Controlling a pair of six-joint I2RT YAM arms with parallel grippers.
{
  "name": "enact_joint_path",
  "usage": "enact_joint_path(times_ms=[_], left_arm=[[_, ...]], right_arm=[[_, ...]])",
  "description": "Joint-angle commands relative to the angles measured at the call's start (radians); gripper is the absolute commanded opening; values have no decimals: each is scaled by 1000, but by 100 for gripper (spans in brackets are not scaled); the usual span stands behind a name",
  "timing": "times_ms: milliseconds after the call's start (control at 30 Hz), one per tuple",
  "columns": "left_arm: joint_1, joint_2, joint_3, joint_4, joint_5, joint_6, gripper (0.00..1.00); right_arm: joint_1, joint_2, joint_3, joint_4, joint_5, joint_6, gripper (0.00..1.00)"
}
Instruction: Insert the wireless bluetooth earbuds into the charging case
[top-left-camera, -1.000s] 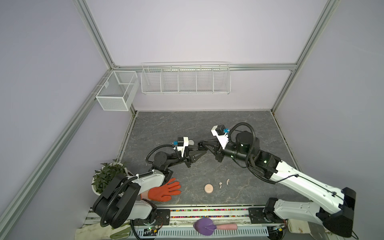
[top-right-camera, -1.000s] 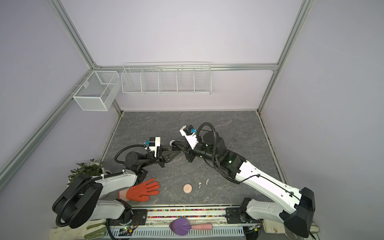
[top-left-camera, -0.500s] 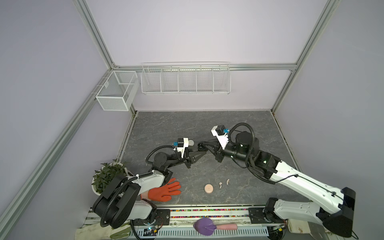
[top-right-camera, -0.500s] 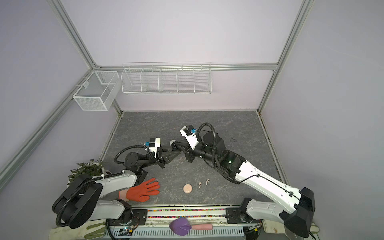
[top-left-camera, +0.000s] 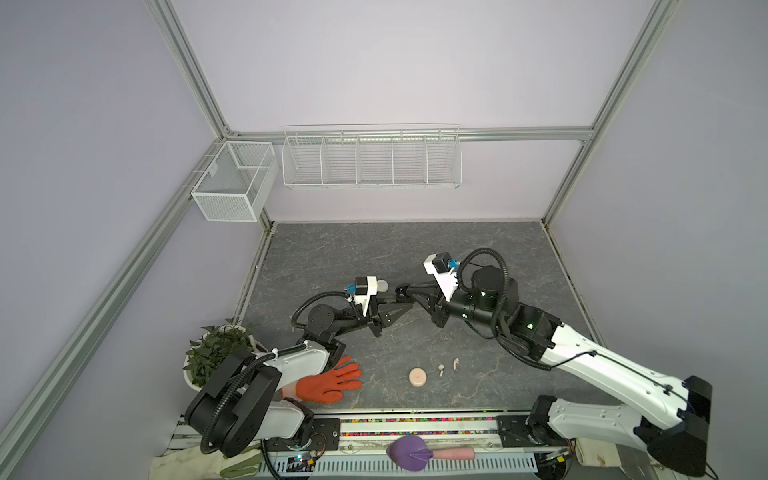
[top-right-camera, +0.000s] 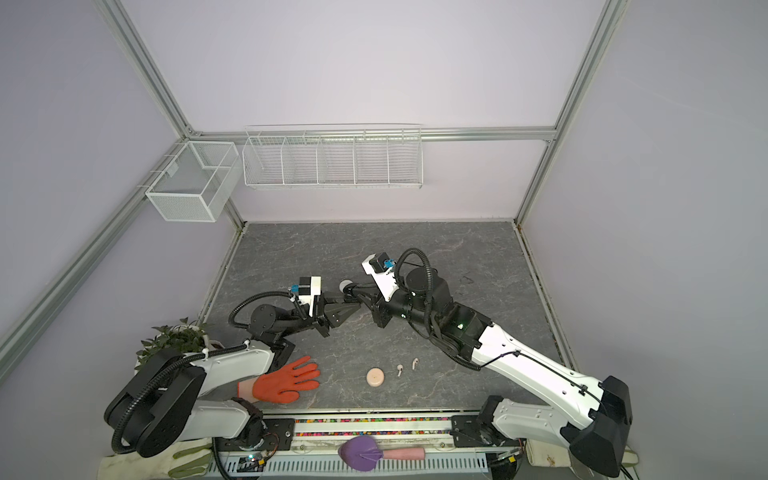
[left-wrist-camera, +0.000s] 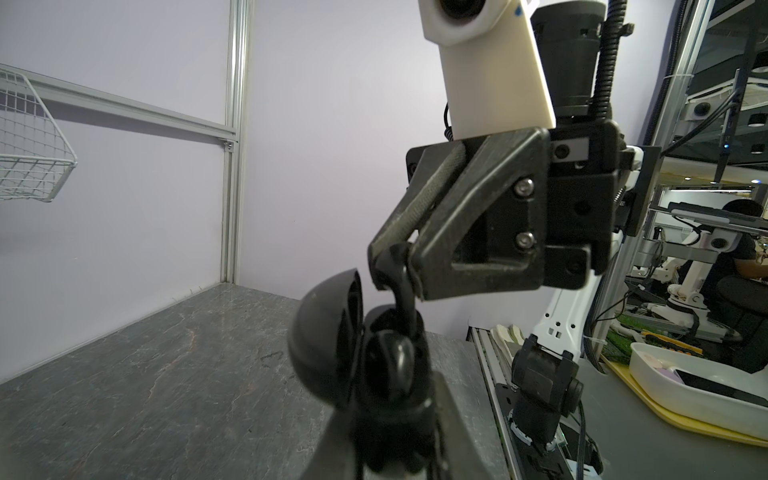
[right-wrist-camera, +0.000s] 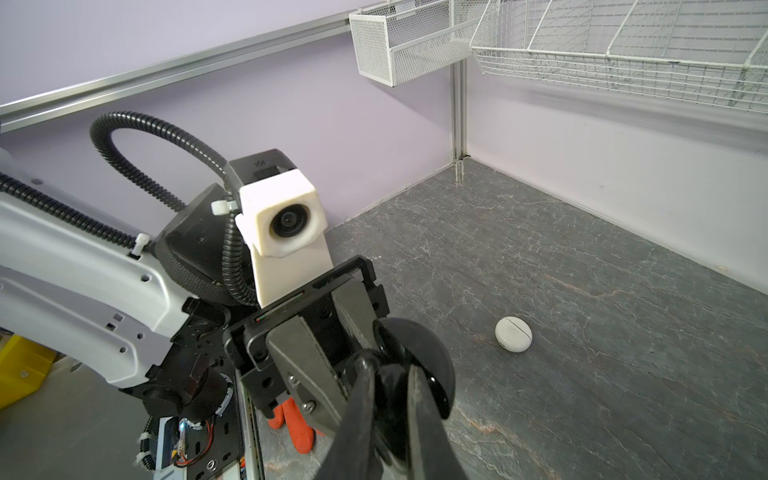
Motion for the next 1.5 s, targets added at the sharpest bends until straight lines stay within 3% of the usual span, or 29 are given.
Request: enact_joint_path(times_ms=[0, 500, 967, 1100, 1300, 1400, 1467], left_arm=[[3, -12, -5, 45, -1, 11, 0], [2, -20, -7, 44, 5, 10, 0], [2, -40, -21, 43, -12, -11, 0], [2, -60, -21, 2, 7, -8, 0], [-11, -108, -19, -118, 69, 81, 0], [-27, -129, 0, -223, 98, 138, 0], [-39, -141, 13, -292, 121, 181, 0]], right_arm=[[-5, -8, -17, -25, 15, 9, 8], [-5, 37, 36, -72, 20, -12, 21], [-13, 15, 134, -215, 9, -61, 44], [-87, 25, 177, -270, -154, -85, 53], [-211, 60, 292, -515, -458, -151, 69], [-248, 54, 263, -476, -621, -119, 76], [-257, 58, 262, -495, -646, -126, 79]])
